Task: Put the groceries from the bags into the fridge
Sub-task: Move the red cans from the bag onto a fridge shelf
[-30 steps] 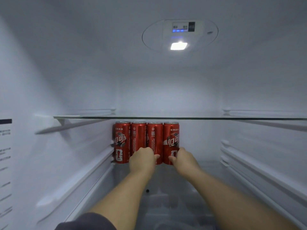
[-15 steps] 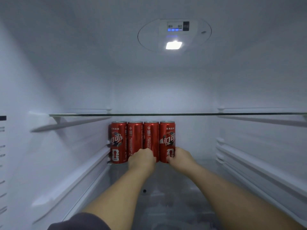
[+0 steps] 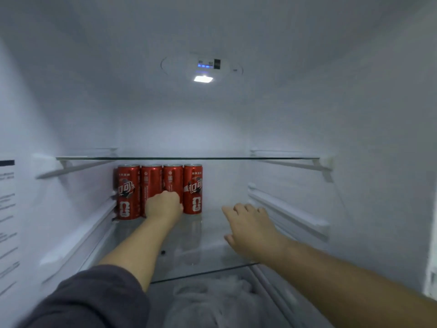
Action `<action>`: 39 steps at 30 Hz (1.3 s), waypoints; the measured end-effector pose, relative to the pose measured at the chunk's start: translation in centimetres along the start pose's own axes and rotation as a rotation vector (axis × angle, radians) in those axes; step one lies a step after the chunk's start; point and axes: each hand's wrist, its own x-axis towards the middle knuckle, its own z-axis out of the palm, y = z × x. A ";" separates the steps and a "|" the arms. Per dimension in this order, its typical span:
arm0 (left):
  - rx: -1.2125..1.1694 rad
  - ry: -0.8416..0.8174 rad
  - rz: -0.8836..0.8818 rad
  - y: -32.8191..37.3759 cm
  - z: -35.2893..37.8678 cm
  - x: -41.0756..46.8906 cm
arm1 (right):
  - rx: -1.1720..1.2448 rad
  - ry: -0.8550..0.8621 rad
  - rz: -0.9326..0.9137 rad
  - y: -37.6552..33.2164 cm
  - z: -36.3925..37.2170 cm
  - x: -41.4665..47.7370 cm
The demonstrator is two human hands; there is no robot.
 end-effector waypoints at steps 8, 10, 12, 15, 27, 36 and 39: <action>-0.214 -0.096 0.131 7.2 -8.4 -8.4 | -0.403 -0.016 -0.088 5.0 -9.5 -15.5; -0.366 0.016 0.213 9.4 -10.5 -13.9 | -0.511 -0.005 -0.066 5.9 -12.0 -20.1; -0.541 0.144 0.291 11.7 -12.2 -20.2 | -0.552 -0.001 -0.049 6.9 -14.3 -25.3; -0.761 0.286 0.403 15.3 -13.9 -28.7 | -0.615 0.099 -0.058 8.9 -17.2 -33.8; -1.175 0.210 0.825 33.2 -22.7 -58.1 | -0.793 0.045 0.450 14.2 -23.0 -68.6; -1.356 -0.217 1.264 42.3 -25.9 -80.6 | -0.724 0.040 1.181 12.5 -21.9 -92.3; -1.357 -0.389 1.434 45.2 -27.3 -88.6 | -0.746 -0.007 1.420 11.2 -22.2 -100.0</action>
